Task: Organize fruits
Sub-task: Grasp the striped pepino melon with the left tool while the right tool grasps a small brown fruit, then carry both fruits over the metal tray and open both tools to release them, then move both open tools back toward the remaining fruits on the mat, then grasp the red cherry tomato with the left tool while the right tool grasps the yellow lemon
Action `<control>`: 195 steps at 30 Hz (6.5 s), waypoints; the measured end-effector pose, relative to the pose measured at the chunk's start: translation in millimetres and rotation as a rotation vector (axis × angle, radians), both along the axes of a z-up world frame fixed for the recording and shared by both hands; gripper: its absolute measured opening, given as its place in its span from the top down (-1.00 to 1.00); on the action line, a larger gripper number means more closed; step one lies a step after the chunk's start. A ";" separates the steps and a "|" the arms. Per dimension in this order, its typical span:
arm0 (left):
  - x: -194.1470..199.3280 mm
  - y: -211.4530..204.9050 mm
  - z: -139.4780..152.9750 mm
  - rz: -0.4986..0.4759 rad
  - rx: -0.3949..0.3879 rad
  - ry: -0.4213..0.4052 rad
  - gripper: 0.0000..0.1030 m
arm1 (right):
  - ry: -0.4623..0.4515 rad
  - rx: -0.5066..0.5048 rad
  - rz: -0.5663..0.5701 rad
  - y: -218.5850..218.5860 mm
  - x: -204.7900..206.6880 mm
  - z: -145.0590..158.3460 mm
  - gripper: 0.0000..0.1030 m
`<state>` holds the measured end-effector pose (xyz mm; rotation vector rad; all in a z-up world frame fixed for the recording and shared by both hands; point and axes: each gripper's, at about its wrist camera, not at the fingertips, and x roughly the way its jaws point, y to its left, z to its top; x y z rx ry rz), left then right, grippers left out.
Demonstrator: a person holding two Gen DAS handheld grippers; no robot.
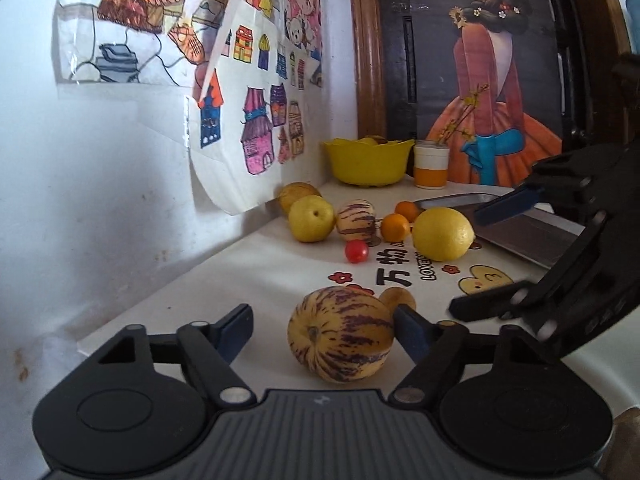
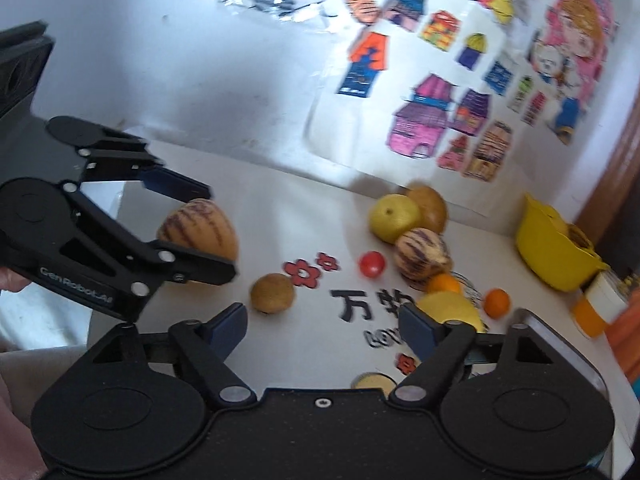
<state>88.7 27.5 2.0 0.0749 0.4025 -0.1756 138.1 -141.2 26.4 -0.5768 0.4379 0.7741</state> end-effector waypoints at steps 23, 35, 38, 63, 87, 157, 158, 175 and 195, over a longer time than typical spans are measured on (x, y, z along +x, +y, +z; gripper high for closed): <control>6.3 5.5 1.1 -0.011 -0.072 0.070 -0.14 | 0.220 0.132 0.033 13.5 27.8 -11.0 0.39; 15.1 -11.5 19.5 0.044 -0.072 0.096 -0.14 | 0.122 0.231 -0.084 -46.2 25.0 25.0 0.40; 22.7 -23.3 30.5 0.036 -0.075 0.085 -0.14 | 0.061 0.245 -0.157 -76.9 33.8 43.7 0.40; 240.3 -178.4 52.7 -0.124 -0.145 0.197 -0.15 | 0.136 0.185 -0.425 -196.0 194.5 17.8 0.40; 272.1 -204.6 24.2 -0.127 -0.024 0.373 -0.16 | 0.218 0.148 -0.432 -196.7 189.7 -5.1 0.33; 105.4 -42.0 8.2 0.090 0.235 0.214 -0.99 | 0.235 0.157 -0.460 -69.1 50.8 -13.6 -0.99; 109.1 -43.9 8.1 0.089 0.250 0.210 -0.99 | 0.225 0.152 -0.461 -68.9 54.5 -12.8 -0.99; 158.0 -48.6 8.0 0.005 0.237 0.244 -0.90 | 0.139 0.141 -0.355 -56.0 101.6 -2.1 -0.78; 157.6 -57.7 8.0 -0.130 0.184 0.228 0.23 | 0.328 0.285 -0.332 -56.7 121.0 -14.8 -0.16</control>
